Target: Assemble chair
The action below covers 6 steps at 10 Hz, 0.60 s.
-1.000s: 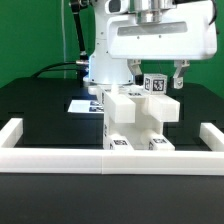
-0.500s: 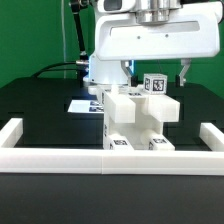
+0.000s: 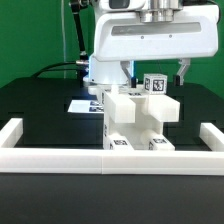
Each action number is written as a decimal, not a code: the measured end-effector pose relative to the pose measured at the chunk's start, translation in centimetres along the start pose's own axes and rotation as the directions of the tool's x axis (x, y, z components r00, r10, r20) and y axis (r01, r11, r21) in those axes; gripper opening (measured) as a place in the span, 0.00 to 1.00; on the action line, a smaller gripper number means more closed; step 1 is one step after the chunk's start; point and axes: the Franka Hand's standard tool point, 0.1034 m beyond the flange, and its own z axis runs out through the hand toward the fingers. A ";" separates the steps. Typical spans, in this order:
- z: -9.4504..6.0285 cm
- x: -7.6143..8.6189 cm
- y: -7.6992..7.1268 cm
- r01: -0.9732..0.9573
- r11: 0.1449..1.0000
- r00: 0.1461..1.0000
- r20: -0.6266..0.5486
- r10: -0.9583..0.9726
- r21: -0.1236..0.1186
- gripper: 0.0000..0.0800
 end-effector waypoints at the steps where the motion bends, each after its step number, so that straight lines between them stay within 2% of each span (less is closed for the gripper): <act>1: 0.0 0.0 0.0 0.003 1.000 1.000 0.001 -0.003 -0.001 0.65; 3: 0.1 0.0 0.1 0.003 1.000 1.000 0.002 -0.003 -0.001 0.33; 6: 0.1 -0.1 0.1 -0.026 1.000 1.000 0.002 0.026 -0.002 0.34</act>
Offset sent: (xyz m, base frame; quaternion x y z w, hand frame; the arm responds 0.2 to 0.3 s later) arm 0.0000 0.0000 0.0000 0.0000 0.0000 0.0000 1.0000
